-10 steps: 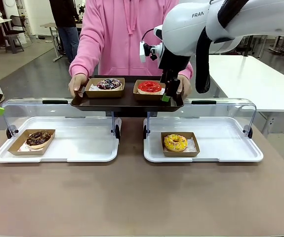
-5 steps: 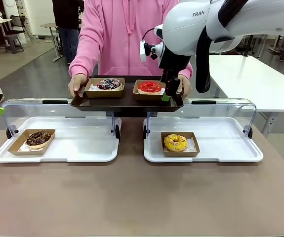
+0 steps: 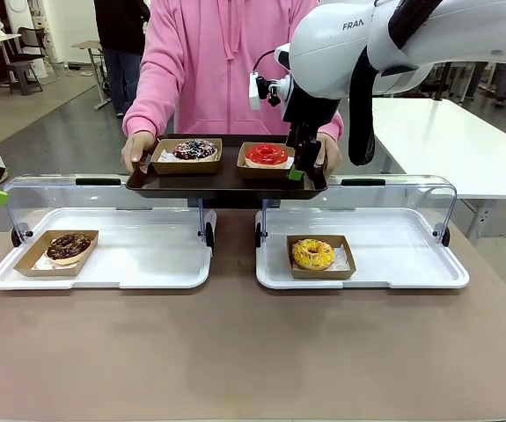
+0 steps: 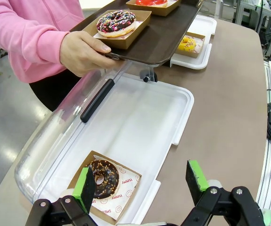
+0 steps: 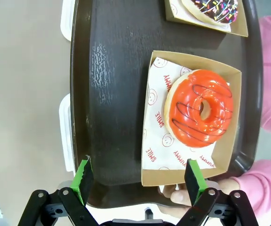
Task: Provide the desired donut to the person.
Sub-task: Place the picked Paper togo box onto the Handle tray extended by the person.
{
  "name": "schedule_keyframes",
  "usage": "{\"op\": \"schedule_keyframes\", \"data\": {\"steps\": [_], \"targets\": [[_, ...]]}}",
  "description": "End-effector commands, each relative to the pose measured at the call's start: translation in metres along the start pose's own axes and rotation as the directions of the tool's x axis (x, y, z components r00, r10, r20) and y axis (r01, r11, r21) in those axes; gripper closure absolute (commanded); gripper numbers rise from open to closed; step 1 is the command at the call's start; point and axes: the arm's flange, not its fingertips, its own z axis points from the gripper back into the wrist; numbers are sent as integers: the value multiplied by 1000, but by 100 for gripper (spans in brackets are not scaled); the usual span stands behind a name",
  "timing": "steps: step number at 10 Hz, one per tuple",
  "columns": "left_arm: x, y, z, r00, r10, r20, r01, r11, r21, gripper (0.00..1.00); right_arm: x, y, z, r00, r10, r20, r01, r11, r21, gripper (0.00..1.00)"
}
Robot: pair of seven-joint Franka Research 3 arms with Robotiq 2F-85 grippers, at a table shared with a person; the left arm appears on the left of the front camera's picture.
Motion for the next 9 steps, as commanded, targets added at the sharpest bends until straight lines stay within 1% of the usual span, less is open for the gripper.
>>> {"op": "schedule_keyframes", "data": {"steps": [1, 9], "targets": [[0, 0, 0, 1000, 7, 7, -7, 1000, 3, 0, -1, 0, 0, 1000, 2, -1, -2, 1000, 1, 0], [0, 0, 0, 1000, 7, 7, -7, 1000, 3, 0, -1, 0, 0, 1000, 2, -1, -2, 1000, 1, 0]]}}
